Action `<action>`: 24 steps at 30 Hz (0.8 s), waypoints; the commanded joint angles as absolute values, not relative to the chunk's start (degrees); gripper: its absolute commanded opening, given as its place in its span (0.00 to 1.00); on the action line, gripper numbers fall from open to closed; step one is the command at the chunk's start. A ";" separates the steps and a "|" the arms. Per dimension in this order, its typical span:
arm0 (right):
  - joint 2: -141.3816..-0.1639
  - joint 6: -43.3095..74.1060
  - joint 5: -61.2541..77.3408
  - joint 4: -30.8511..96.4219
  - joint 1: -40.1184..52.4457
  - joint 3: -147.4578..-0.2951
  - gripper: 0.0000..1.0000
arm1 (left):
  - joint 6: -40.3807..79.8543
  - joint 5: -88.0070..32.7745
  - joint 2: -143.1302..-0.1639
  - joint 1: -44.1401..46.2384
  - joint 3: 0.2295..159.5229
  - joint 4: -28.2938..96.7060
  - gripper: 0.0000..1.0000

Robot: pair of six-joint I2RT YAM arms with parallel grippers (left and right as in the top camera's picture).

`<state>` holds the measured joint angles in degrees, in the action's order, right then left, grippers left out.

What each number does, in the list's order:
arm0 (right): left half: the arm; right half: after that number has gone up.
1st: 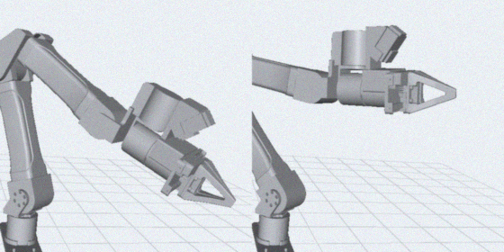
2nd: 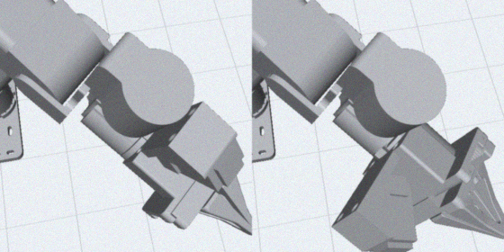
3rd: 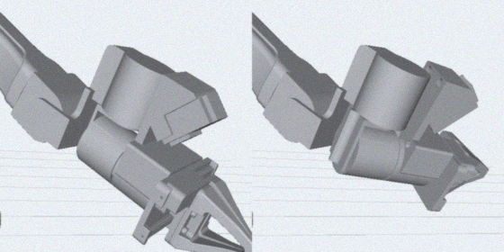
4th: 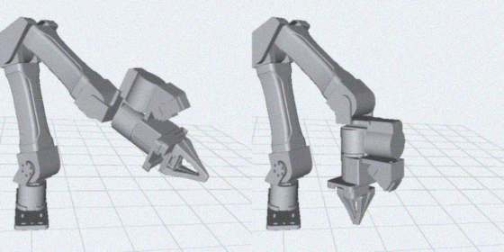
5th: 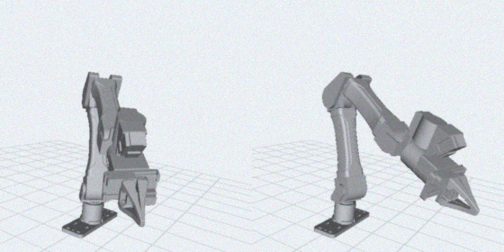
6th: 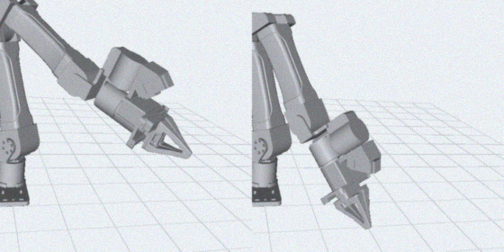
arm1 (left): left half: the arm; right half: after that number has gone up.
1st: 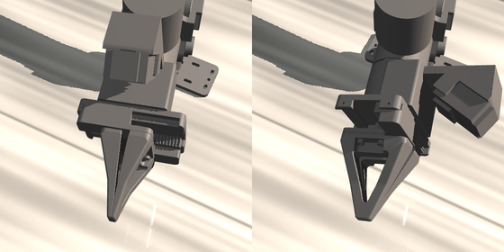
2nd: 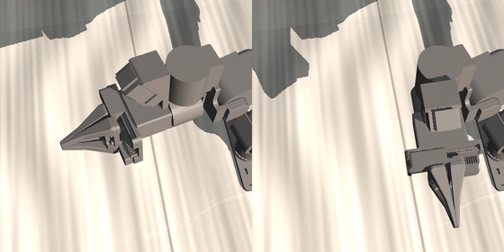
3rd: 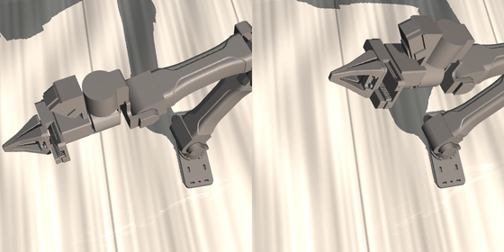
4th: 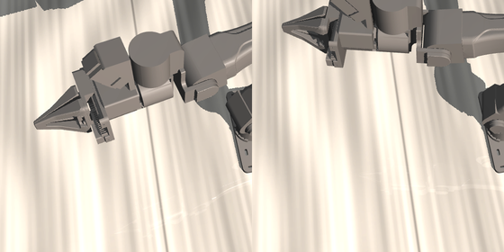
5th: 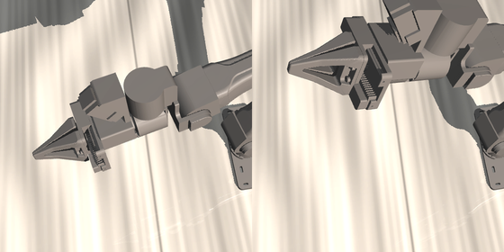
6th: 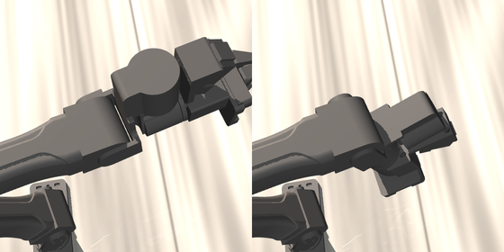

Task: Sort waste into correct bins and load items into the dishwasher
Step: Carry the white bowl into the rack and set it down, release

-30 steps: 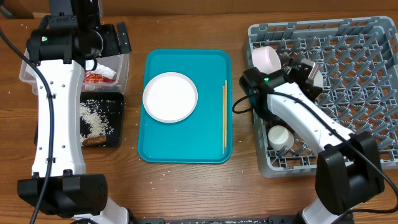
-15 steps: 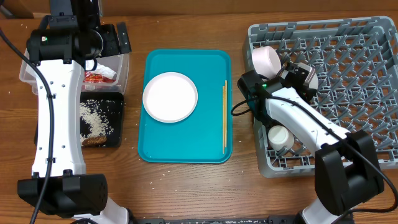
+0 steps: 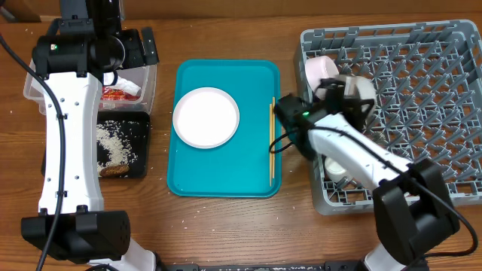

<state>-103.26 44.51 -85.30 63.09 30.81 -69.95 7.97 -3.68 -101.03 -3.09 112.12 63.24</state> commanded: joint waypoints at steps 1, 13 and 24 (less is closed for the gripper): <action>-103.13 38.74 -89.54 62.67 32.27 -69.69 0.04 | 7.27 -3.90 -100.99 -2.98 112.66 63.22 1.00; -103.15 37.04 -87.35 63.00 30.44 -69.14 0.04 | 7.27 -3.90 -100.99 -2.98 112.66 63.22 1.00; -103.18 37.04 -84.73 60.38 29.78 -65.25 0.04 | 7.27 -3.90 -100.99 -2.98 112.66 63.22 1.00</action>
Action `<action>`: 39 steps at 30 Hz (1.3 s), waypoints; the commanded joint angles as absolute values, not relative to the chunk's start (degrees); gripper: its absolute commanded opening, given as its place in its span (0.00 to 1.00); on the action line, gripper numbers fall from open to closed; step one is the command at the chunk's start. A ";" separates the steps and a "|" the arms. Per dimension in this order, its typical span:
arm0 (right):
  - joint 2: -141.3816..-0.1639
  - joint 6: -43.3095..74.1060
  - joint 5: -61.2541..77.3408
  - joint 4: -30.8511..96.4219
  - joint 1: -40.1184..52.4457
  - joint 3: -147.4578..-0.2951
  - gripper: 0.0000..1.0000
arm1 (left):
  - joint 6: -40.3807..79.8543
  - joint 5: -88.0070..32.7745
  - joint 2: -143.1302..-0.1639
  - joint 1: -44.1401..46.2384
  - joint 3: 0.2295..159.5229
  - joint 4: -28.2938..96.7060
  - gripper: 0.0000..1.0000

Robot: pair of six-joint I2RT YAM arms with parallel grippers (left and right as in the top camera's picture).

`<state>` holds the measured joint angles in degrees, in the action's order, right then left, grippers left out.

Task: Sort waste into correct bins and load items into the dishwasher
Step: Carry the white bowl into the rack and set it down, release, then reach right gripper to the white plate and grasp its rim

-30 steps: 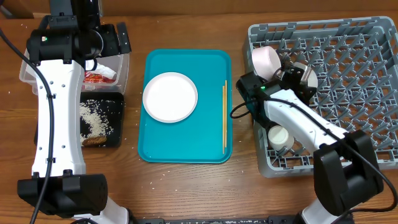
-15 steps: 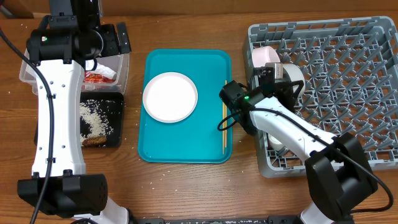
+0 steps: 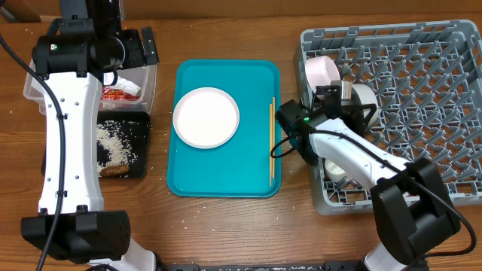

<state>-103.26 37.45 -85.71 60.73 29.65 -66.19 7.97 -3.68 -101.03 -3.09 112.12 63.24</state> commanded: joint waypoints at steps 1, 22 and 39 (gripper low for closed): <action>-103.18 37.04 -84.73 60.27 30.15 -65.25 0.04 | 7.27 -3.90 -100.99 -2.98 112.66 63.22 1.00; -100.33 36.93 -71.70 62.33 36.27 -70.17 0.85 | 7.27 -3.90 -100.99 -2.98 112.66 63.22 1.00; -97.80 31.05 -8.91 40.88 36.75 -79.85 0.86 | 7.27 -3.90 -100.99 -2.98 112.66 63.22 1.00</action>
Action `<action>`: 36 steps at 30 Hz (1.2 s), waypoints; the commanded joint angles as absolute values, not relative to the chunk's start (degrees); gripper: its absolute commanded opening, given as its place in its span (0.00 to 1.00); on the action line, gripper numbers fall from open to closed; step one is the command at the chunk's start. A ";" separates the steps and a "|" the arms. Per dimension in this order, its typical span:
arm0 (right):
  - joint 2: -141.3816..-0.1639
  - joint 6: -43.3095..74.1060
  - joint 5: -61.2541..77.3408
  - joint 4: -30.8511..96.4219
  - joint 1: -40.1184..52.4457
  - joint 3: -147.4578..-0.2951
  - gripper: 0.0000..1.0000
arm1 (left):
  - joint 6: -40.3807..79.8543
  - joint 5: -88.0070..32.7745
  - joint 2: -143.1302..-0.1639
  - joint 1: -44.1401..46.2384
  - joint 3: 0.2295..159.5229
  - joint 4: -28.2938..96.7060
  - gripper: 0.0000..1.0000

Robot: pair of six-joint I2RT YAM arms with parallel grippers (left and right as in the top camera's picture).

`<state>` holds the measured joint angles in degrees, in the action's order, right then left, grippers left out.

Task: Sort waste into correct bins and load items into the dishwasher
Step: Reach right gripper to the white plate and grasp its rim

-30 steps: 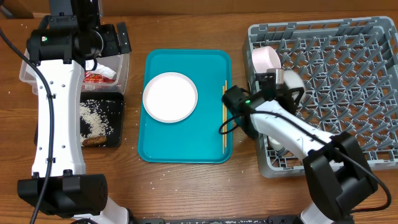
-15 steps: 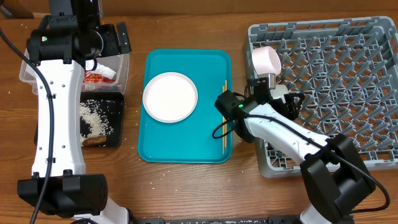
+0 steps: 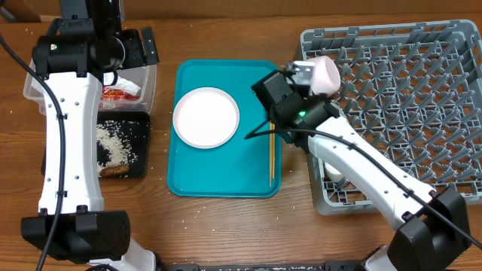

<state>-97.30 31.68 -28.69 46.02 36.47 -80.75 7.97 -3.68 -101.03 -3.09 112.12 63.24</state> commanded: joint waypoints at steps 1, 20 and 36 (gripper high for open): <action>-98.72 31.05 -6.44 37.56 36.75 -79.13 0.82 | 7.27 -3.90 -100.99 -2.98 112.66 63.22 1.00; -118.87 39.07 5.26 24.51 36.75 -78.06 0.41 | 7.27 -3.92 -100.99 -2.98 112.66 63.22 1.00; -120.86 40.49 3.07 35.59 37.58 -80.49 0.04 | 7.27 -3.90 -100.99 -2.98 112.66 63.22 1.00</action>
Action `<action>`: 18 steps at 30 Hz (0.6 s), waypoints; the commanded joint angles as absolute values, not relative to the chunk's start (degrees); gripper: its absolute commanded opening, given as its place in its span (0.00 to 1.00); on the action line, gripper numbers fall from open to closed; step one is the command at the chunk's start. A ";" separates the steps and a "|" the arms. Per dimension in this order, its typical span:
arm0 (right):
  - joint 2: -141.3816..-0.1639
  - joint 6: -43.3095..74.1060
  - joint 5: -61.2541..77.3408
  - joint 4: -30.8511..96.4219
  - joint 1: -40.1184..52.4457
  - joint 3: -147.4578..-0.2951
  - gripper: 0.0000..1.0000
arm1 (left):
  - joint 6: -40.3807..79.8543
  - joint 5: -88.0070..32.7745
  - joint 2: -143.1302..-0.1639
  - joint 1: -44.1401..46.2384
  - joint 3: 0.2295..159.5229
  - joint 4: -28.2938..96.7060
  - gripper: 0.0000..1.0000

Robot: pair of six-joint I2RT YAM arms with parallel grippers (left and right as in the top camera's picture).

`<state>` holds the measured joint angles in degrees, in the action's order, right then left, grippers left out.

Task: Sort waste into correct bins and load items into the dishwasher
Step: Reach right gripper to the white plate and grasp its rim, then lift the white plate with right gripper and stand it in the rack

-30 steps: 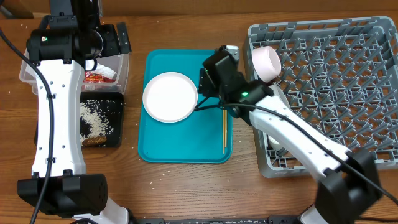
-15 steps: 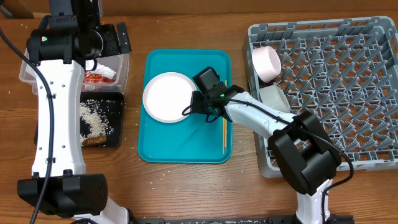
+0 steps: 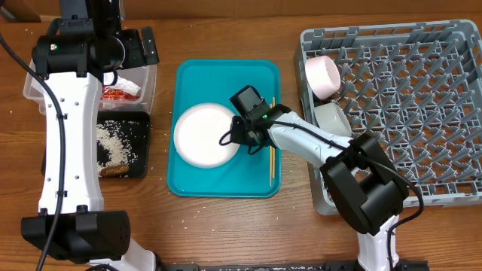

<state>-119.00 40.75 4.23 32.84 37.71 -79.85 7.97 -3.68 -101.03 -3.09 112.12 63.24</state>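
A round white plate (image 3: 199, 135) lies on the teal tray (image 3: 226, 181), with a pair of wooden chopsticks (image 3: 271, 158) along the tray's right side. My right gripper (image 3: 236, 138) reaches down over the plate's right edge; its fingers are hidden under the wrist, so their state is unclear. In the grey dish rack (image 3: 407, 113) a pink cup (image 3: 322, 75) lies at the left end, with a white cup (image 3: 331, 117) just below it. My left gripper (image 3: 139, 49) hangs over the clear bin (image 3: 124, 86); nothing shows between its fingers.
The clear bin holds a red wrapper (image 3: 117, 92). A black bin (image 3: 120, 147) with rice and food scraps stands just in front of it. The left arm's white links run down the table's left side. A few crumbs lie on the wood near the tray's front.
My right gripper has moved from the tray's far right corner, next to the pink cup, down and left onto the right edge of the white plate. The left arm has not moved.
My right gripper was inside the rack's left end with a white cup by it, and stayed there at the following moment. Then it was out of the rack by the tray's far corner, the white cup left in the rack. Now it is at the plate.
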 commanded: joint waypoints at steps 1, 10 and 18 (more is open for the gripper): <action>-120.70 40.49 2.81 37.01 37.30 -81.34 0.04 | 7.27 -3.90 -100.99 -2.98 112.66 63.22 1.00; -108.99 28.56 -8.08 49.45 33.10 -90.02 0.04 | 7.27 -3.90 -100.99 -2.98 112.66 63.22 1.00; -89.47 19.51 -37.47 59.37 30.61 -93.51 0.04 | 7.27 -3.90 -100.99 -2.98 112.66 63.22 1.00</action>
